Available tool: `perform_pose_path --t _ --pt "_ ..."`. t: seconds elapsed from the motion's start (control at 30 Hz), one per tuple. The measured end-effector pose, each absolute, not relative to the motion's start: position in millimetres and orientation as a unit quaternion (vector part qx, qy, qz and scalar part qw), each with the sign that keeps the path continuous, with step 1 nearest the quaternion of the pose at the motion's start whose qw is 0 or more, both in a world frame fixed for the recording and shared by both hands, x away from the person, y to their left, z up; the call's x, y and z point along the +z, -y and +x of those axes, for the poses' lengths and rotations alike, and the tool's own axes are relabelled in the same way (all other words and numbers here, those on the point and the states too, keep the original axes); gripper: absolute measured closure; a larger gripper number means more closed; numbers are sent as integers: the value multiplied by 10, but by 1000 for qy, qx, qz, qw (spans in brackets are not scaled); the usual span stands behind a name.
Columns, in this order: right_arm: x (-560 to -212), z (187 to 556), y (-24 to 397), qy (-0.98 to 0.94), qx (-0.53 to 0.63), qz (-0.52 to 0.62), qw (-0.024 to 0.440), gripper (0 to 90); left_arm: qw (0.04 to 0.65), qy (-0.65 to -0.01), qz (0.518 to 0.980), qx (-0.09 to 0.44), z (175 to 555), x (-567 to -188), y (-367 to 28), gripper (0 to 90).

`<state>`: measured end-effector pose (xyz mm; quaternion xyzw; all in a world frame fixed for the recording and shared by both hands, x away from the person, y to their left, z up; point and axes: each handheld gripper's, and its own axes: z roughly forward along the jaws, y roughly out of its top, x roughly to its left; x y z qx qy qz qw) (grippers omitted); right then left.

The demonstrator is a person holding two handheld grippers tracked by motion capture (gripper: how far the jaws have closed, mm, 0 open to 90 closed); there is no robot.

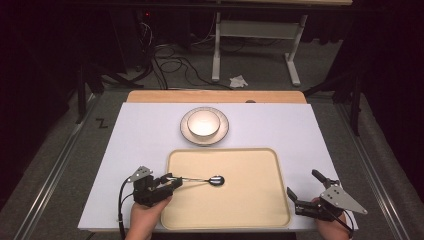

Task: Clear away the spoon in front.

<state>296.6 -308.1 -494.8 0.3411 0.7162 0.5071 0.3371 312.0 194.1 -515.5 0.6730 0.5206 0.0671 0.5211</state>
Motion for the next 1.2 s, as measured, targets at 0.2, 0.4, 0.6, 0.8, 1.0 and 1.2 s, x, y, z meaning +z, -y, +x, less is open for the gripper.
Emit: perform_pose_path --t 0.2,0.4,0.6,0.8,1.0,1.2 --pt "-4949 2967 3079 -716 507 341 337 5 524 -537 655 90 3106 -5129 -1825 384" --pt "-4950 2969 3078 -717 508 339 337 5 482 -502 707 126 3096 -5078 -1848 317" --pt "-4950 2966 3076 -717 506 341 337 5 470 -495 716 144 3092 -5056 -1814 266" --pt "-4952 2971 3076 -718 507 338 337 5 473 -494 714 150 3085 -5026 -1839 270" --pt "-4953 2972 3072 -719 506 337 336 5 451 -488 735 136 3154 -5087 -1910 665" --pt "-4953 2970 3069 -719 507 338 335 5 385 -495 766 142 3256 -5131 -1866 900"
